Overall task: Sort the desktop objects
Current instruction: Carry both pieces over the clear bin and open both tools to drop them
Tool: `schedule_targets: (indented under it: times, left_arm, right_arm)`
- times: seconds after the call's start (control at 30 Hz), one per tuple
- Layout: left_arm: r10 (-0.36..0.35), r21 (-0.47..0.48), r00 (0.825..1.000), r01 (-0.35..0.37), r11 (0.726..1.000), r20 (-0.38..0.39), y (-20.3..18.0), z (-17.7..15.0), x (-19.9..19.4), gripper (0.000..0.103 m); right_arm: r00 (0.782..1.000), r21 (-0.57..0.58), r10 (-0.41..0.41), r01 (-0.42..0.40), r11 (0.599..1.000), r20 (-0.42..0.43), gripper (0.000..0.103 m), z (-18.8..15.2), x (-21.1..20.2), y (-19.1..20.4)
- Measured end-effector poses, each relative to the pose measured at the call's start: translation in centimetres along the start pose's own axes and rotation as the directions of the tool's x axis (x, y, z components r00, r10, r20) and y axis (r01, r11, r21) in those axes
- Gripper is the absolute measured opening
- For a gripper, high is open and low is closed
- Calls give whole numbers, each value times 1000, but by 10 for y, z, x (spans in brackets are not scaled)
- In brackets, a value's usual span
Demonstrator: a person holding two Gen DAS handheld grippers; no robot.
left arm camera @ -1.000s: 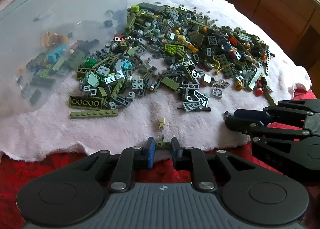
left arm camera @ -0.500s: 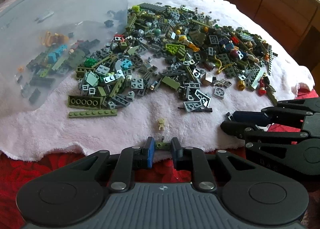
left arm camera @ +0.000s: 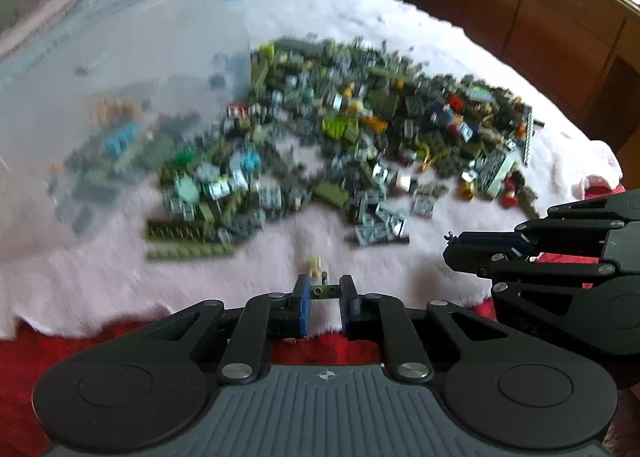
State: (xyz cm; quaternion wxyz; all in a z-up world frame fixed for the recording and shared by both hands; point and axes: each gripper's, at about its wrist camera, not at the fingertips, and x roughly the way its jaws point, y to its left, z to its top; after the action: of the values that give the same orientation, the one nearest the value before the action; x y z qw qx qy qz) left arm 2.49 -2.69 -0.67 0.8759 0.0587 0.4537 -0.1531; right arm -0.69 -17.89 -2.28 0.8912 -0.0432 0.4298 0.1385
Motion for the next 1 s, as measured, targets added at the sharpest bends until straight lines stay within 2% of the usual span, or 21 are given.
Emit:
schedule_targets:
  times: [0.07,0.2,0.5,0.63,0.77,0.9,1.0]
  left_arm:
    - [7,12,1000,-8,1000,18,0,4,-7,16]
    - [-4,-23,1000,5,1000,31,7,10,-18,16]
    - [31,-46,991,-26,999,131,18,37,-49,16]
    - [49,-65,990,-40,997,131,24,46,-60,16]
    - [97,-87,983,-84,993,156,38,61,-73,16]
    - [156,-117,967,-134,984,203,60,87,-87,16]
    - [161,-139,958,-130,982,236,83,112,-93,17]
  right_arm:
    - [1000,5,5,-5,1000,21,8,4,-6,-1]
    - [998,10,28,-29,1000,48,8,15,-14,0]
    - [990,-39,90,-86,995,106,8,55,-26,13]
    - [984,-51,131,-126,991,124,8,74,-31,17]
    - [974,-72,154,-144,987,168,8,99,-37,22]
    - [958,-104,175,-155,982,228,8,139,-40,29]
    - [945,-147,198,-163,976,261,8,172,-35,39]
